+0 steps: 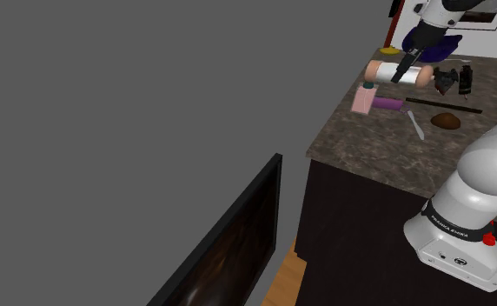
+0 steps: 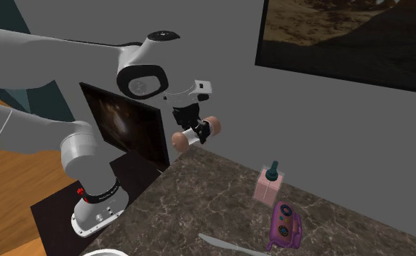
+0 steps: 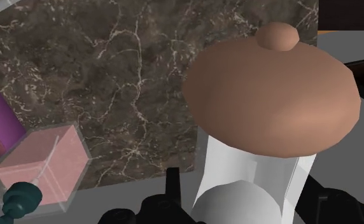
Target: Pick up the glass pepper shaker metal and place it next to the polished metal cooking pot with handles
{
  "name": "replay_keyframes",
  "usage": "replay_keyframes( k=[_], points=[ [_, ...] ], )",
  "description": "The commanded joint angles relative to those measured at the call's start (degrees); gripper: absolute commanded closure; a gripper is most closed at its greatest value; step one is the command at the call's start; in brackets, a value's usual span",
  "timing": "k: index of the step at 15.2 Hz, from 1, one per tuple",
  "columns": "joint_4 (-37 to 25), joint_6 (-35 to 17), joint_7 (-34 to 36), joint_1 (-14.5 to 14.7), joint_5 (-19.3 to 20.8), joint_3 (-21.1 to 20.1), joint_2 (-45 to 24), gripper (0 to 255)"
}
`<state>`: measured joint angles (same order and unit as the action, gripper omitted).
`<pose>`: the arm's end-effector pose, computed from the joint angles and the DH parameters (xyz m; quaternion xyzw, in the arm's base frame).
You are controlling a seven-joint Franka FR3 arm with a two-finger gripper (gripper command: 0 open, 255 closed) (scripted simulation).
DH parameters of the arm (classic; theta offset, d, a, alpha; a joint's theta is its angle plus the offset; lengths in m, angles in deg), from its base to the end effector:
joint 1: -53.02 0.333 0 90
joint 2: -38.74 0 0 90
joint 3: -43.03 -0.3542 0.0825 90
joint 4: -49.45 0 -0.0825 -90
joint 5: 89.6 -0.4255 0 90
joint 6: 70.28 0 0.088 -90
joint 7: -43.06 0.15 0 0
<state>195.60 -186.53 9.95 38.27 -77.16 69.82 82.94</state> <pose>0.2711 -0.2728 0.4799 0.9932 0.0093 0.1156 0.0085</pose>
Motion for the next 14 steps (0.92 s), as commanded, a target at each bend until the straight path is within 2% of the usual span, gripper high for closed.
replay_keyframes(
  k=[1,7,14],
  points=[
    [0.5,1.7,-1.5,-1.4,1.0,0.8,2.2,255],
    [2.1,7.3,-8.4,-7.4,5.2,5.3,9.6,255],
    [0.5,13.6,-17.6,-13.5,10.3,11.6,15.1,255]
  ],
)
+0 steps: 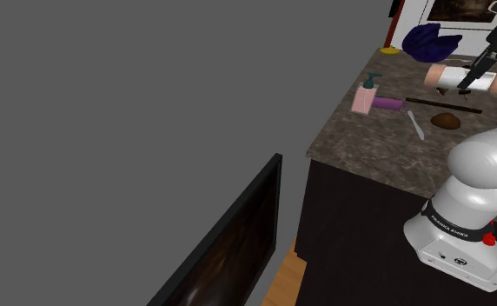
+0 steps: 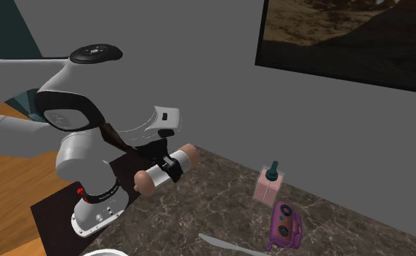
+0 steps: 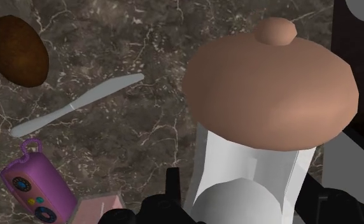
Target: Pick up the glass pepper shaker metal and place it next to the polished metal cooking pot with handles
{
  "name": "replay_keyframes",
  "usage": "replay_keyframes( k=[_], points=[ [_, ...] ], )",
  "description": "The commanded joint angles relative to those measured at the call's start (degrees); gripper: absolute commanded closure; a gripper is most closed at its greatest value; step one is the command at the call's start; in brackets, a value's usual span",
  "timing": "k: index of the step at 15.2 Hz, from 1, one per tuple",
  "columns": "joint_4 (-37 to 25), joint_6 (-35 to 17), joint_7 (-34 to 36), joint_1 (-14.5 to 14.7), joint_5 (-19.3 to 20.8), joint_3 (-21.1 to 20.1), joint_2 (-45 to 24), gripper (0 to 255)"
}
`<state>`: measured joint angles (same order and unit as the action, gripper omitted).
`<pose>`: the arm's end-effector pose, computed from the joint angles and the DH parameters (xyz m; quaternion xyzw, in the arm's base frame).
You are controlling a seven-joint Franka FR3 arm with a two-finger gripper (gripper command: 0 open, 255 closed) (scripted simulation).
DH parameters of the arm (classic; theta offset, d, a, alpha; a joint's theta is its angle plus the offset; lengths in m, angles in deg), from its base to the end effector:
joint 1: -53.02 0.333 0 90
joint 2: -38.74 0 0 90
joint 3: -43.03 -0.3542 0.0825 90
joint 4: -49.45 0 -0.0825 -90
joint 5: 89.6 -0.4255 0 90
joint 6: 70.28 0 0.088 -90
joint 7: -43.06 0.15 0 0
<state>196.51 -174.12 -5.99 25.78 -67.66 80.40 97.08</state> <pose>0.0955 -0.3311 0.4827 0.9932 0.0089 0.1155 0.0087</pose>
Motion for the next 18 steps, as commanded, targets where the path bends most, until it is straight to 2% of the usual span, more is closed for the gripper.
replay_keyframes(
  k=[1,18],
  points=[
    [-0.5,1.4,-2.0,-1.3,1.1,1.3,1.1,255],
    [10.4,-10.9,-3.0,-3.5,7.5,9.0,-0.4,255]
  ],
)
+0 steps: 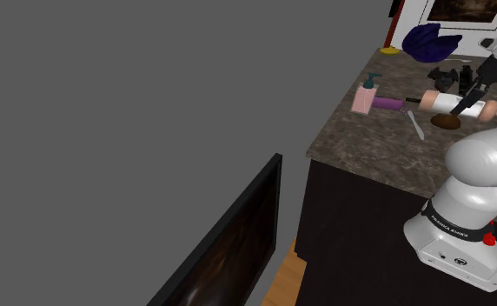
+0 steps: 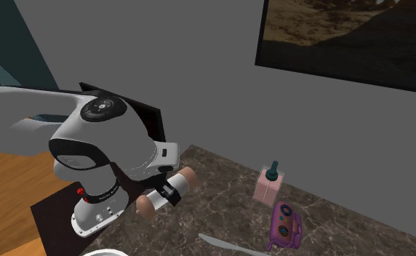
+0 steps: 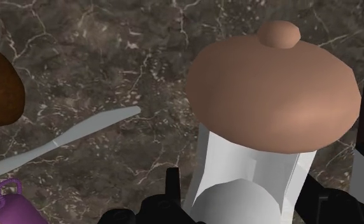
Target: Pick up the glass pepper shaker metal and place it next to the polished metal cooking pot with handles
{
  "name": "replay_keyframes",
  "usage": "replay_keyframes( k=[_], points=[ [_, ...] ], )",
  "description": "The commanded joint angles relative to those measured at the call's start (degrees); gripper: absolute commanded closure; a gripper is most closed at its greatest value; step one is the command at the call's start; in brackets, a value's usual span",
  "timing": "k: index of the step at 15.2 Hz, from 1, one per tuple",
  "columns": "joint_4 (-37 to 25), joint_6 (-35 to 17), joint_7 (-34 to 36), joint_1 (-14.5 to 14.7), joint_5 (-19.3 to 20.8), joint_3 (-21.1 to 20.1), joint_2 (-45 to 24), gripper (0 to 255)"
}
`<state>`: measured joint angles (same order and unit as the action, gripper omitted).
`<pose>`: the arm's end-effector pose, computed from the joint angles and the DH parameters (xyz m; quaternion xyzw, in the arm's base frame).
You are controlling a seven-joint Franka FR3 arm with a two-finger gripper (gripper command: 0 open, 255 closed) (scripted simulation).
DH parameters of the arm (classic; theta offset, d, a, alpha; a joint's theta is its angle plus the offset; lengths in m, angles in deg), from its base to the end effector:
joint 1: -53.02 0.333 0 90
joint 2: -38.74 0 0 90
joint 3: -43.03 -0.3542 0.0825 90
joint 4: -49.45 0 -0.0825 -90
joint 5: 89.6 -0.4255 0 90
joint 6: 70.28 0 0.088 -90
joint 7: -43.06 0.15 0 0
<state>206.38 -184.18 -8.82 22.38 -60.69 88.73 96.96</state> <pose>0.0763 -0.3335 0.3911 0.9933 0.0092 0.1153 0.0082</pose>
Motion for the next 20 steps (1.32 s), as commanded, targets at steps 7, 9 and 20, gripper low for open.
replay_keyframes(
  k=[7,9,20],
  points=[
    [4.1,-6.8,-0.6,-0.5,3.6,4.7,-2.7,255],
    [5.0,-8.7,-0.7,-0.5,4.5,6.0,-3.6,255],
    [8.9,-20.2,-1.3,1.2,9.6,14.2,-11.0,255]
  ],
)
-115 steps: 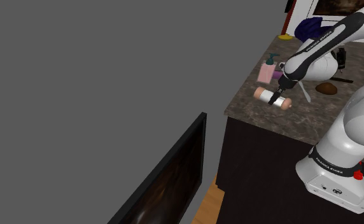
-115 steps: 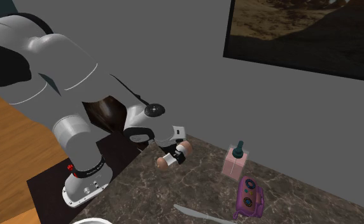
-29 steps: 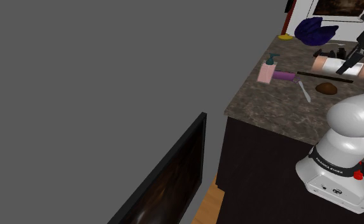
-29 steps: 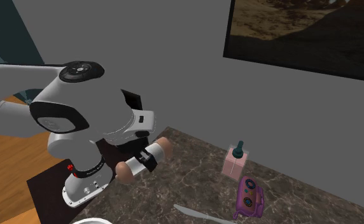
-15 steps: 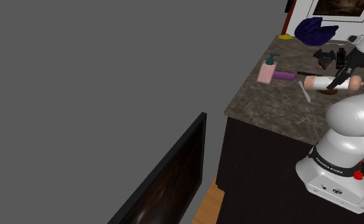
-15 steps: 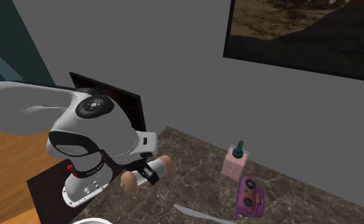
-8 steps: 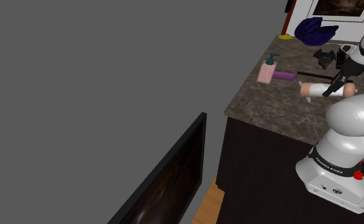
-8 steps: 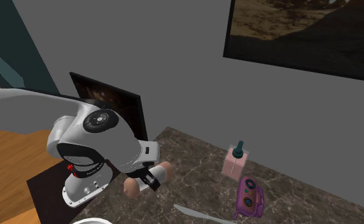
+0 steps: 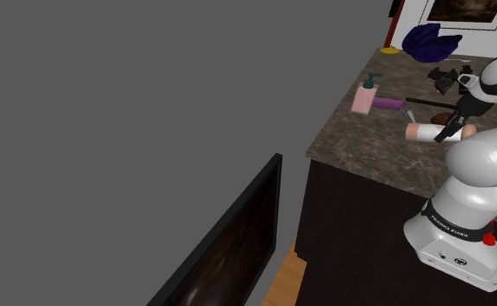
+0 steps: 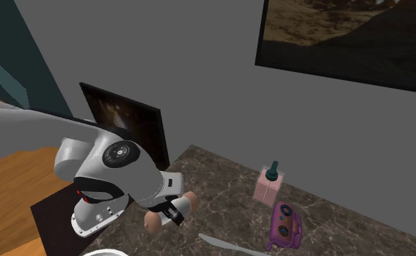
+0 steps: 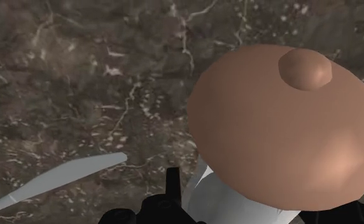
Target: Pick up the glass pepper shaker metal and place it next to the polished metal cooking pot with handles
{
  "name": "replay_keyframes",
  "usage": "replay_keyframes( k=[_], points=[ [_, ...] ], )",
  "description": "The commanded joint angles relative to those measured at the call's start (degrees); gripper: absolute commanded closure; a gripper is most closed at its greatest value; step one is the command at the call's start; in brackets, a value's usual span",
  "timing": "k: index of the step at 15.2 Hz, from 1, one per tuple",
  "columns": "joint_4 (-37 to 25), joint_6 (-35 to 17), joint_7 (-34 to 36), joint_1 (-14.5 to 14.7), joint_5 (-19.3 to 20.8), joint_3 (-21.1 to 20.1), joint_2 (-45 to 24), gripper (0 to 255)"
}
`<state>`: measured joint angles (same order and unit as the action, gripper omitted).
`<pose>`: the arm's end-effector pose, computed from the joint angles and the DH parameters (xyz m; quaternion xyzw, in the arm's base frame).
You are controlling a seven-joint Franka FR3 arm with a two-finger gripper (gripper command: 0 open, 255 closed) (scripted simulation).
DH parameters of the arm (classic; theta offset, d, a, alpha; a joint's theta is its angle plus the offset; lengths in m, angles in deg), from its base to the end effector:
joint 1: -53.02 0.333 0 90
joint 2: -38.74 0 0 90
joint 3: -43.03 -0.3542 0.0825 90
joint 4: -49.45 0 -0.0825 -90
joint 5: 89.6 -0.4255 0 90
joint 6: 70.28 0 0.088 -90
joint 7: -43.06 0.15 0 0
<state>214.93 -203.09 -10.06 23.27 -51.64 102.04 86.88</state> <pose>0.0767 -0.3312 0.2789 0.9933 0.0094 0.1153 0.0081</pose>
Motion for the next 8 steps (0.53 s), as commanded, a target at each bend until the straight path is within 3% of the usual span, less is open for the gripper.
replay_keyframes(
  k=[1,6,8],
  points=[
    [0.6,-2.5,-0.1,0.6,0.9,1.8,-1.7,255],
    [1.6,-8.9,-0.5,3.1,2.9,6.8,-6.7,255],
    [1.6,-8.9,-0.4,3.1,2.9,6.8,-6.7,255]
  ],
)
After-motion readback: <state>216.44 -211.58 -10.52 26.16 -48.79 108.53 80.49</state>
